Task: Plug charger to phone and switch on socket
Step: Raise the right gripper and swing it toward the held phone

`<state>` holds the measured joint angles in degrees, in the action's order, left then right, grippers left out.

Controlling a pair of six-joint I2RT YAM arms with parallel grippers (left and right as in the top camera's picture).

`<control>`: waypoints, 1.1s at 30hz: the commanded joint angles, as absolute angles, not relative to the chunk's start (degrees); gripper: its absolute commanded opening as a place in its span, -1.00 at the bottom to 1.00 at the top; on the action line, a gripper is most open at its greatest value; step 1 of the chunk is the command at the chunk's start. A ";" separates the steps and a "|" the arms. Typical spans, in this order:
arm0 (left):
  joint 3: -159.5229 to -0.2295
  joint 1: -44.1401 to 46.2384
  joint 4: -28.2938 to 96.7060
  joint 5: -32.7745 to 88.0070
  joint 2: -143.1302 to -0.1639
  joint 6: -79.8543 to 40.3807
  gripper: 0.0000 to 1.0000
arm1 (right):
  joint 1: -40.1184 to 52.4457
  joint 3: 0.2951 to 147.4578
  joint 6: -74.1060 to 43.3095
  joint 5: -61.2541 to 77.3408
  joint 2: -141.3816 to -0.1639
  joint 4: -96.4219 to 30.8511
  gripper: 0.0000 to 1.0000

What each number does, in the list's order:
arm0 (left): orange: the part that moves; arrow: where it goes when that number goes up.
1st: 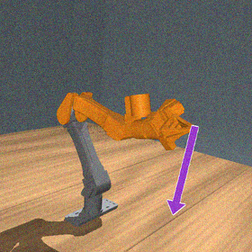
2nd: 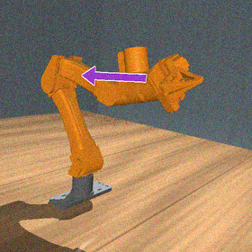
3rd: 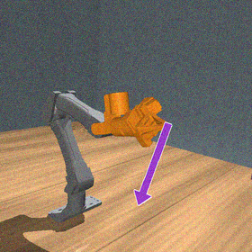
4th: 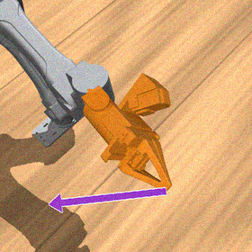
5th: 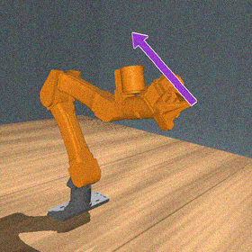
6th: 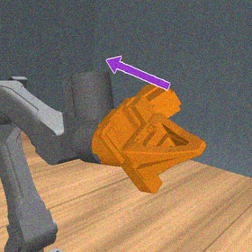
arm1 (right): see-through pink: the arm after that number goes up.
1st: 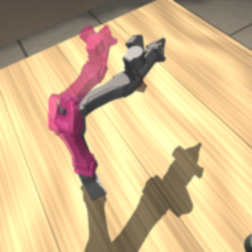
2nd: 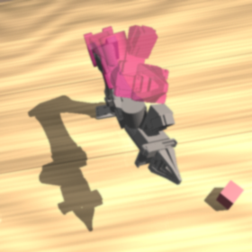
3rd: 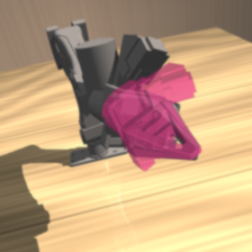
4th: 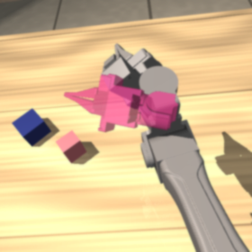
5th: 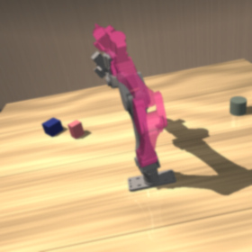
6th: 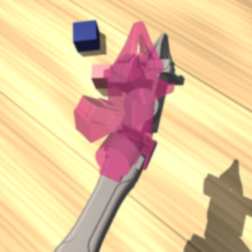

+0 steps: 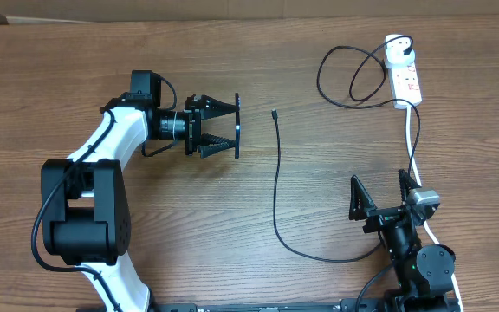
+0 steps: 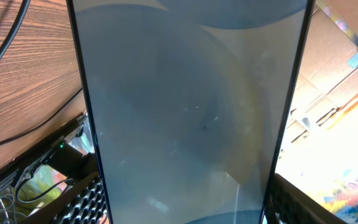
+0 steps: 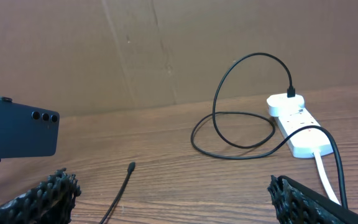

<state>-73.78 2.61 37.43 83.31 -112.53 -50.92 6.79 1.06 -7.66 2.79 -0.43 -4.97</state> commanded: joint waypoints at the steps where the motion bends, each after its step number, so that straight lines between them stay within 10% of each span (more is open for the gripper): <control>1: -75.24 2.55 37.17 85.12 -111.72 -50.81 0.14 | 7.07 0.47 -7.40 3.11 -0.19 -4.64 0.99; 17: -75.24 2.55 36.97 85.14 -111.72 -50.76 0.15 | 7.07 0.47 -36.32 13.43 -0.19 14.94 1.00; 26: -75.24 2.55 36.97 85.14 -111.72 -50.76 0.15 | 7.05 3.79 -32.91 12.29 -0.34 29.04 1.00; 33: -75.24 2.55 36.97 85.14 -111.72 -50.76 0.15 | 7.05 18.11 -17.41 12.32 -4.86 10.76 1.00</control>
<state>-73.78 2.61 37.21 82.67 -112.53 -50.89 6.81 10.74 -25.78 12.67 -2.33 16.14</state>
